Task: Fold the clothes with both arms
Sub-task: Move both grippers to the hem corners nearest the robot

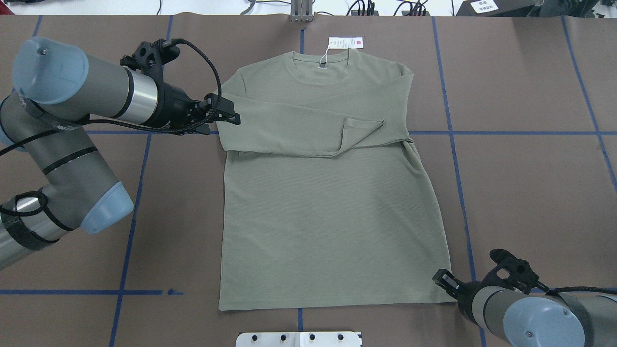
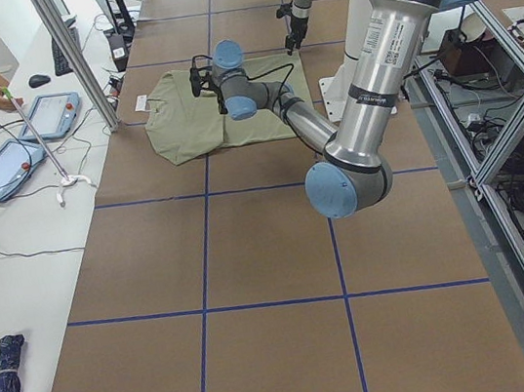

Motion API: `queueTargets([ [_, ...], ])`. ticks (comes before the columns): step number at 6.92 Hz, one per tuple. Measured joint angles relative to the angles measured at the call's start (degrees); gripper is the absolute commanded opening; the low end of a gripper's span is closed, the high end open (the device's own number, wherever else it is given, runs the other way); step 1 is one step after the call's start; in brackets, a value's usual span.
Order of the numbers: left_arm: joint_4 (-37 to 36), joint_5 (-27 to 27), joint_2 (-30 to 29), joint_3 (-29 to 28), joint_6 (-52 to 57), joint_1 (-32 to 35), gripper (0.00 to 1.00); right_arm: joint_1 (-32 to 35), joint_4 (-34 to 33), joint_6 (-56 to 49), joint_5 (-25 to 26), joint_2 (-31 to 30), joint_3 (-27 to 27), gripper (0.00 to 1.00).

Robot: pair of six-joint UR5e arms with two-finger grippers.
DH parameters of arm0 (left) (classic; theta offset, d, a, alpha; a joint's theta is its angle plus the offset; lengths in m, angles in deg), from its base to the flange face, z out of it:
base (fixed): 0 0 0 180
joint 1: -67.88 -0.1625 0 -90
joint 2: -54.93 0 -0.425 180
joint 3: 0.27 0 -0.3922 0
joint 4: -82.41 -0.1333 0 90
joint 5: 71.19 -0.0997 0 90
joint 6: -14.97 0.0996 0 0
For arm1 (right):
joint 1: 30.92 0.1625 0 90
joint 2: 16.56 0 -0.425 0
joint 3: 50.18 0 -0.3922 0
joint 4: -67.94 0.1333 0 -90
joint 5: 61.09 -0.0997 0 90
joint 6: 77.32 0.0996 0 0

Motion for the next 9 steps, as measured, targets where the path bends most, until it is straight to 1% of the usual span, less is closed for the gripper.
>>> queueTargets([
  [1,0.0,0.0,0.12,0.04,0.0,-0.02,0.85,-0.22,-0.05,0.08,-0.3,0.0,-0.3,0.46],
  [2,0.02,0.0,0.29,0.09,0.0,-0.03,0.85,-0.51,-0.1,0.18,-0.39,0.0,-0.58,0.19],
  [3,0.06,0.0,0.48,0.13,0.0,-0.03,0.85,-0.6,-0.12,0.23,-0.39,0.0,-0.63,0.0],
  [7,-0.03,-0.1,1.24,0.68,-0.7,-0.03,0.85,-0.52,0.2,0.17,-1.23,-0.06,0.09,0.0],
  [8,-0.49,-0.97,2.54,2.07,-3.76,-0.43,0.85,-0.36,0.27,0.16,-1.87,-0.11,1.35,0.0],
  [9,-1.39,-3.52,6.04,5.35,-8.29,-2.38,0.83,-0.15,0.25,0.16,-2.2,-0.15,2.6,0.0],
])
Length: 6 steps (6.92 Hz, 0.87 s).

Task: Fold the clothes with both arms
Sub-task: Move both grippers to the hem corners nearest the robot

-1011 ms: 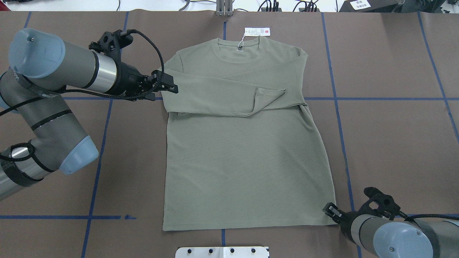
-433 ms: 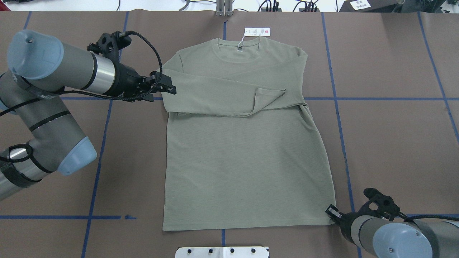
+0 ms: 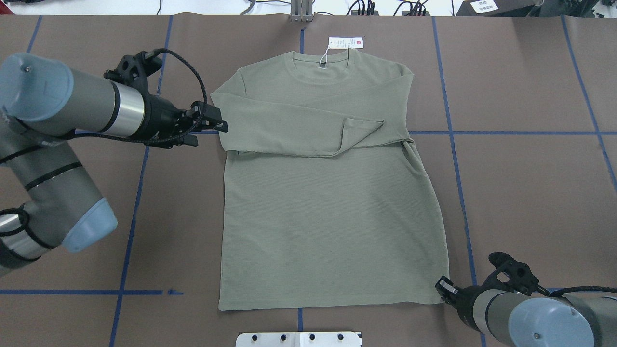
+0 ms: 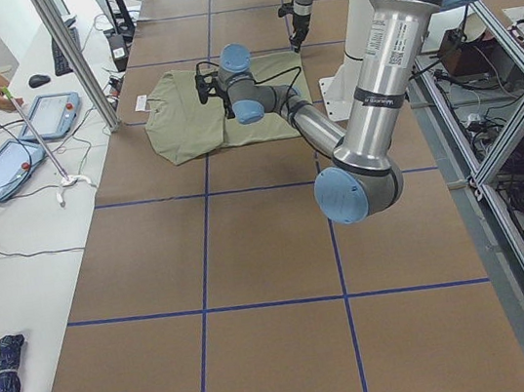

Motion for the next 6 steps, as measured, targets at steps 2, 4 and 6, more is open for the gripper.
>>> queueTargets([
  [2,-2.48,-9.65,8.73,6.89,-7.98,-10.75,0.83,0.86,-0.03,-0.02,-0.29,-0.03,1.69,0.0],
  [4,-8.37,-14.05,10.96,9.53,-14.57,-19.21,0.81,1.61,-0.04,-0.1,-0.54,0.03,2.15,0.0],
  [6,-15.58,-16.54,11.09,10.9,-17.23,-23.72,0.75,2.12,-0.04,-0.18,-0.72,0.34,2.15,0.0],
])
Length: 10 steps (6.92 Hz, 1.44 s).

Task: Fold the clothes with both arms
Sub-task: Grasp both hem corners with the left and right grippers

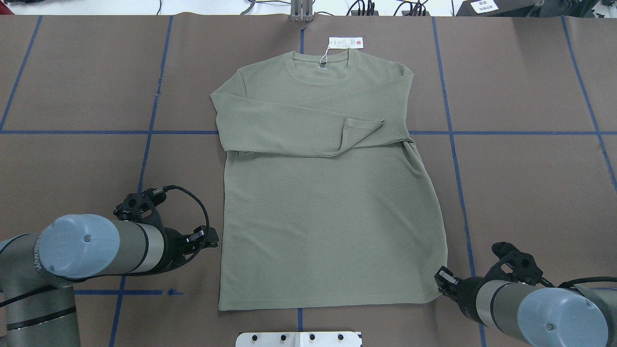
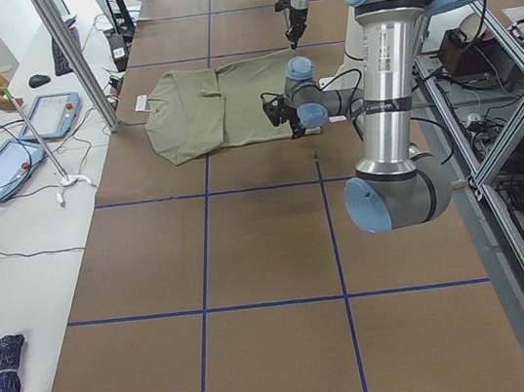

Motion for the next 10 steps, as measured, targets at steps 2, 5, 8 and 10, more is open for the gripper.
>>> queueTargets([
  [2,-3.24,-0.39,-1.15,0.17,-3.2,-4.22,0.72,0.11,-0.02,-0.05,0.01,0.13,-0.01,0.0],
  [5,-4.47,-0.47,-4.45,-2.25,-5.04,-8.5,0.64,0.18,-0.08,-0.07,0.04,-0.04,0.0,0.0],
  [8,-4.53,-0.45,-5.11,-3.79,-5.06,-9.57,0.0,0.18,-0.08,-0.08,0.04,-0.1,0.01,0.0],
  [10,-4.52,-0.37,-5.72,-3.82,-5.06,-9.68,0.0,0.18,-0.09,-0.08,0.04,-0.17,-0.04,0.0],
])
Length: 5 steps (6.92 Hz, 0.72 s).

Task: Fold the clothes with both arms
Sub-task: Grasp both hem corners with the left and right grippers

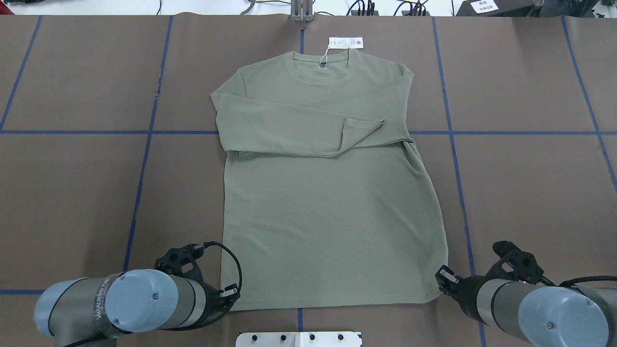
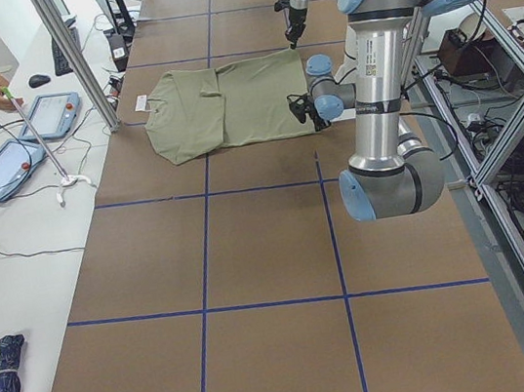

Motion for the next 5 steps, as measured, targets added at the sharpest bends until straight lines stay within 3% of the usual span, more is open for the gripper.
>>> queueTargets([
  [3,-0.1,0.37,-0.22,6.33,-0.32,0.29,0.0,0.17,-0.28,0.0,-0.33,-1.24,2.27,0.0],
  [5,-0.53,0.6,-0.73,11.08,-1.14,2.18,0.0,4.27,-0.39,-0.88,-2.5,-2.55,6.57,0.0],
])
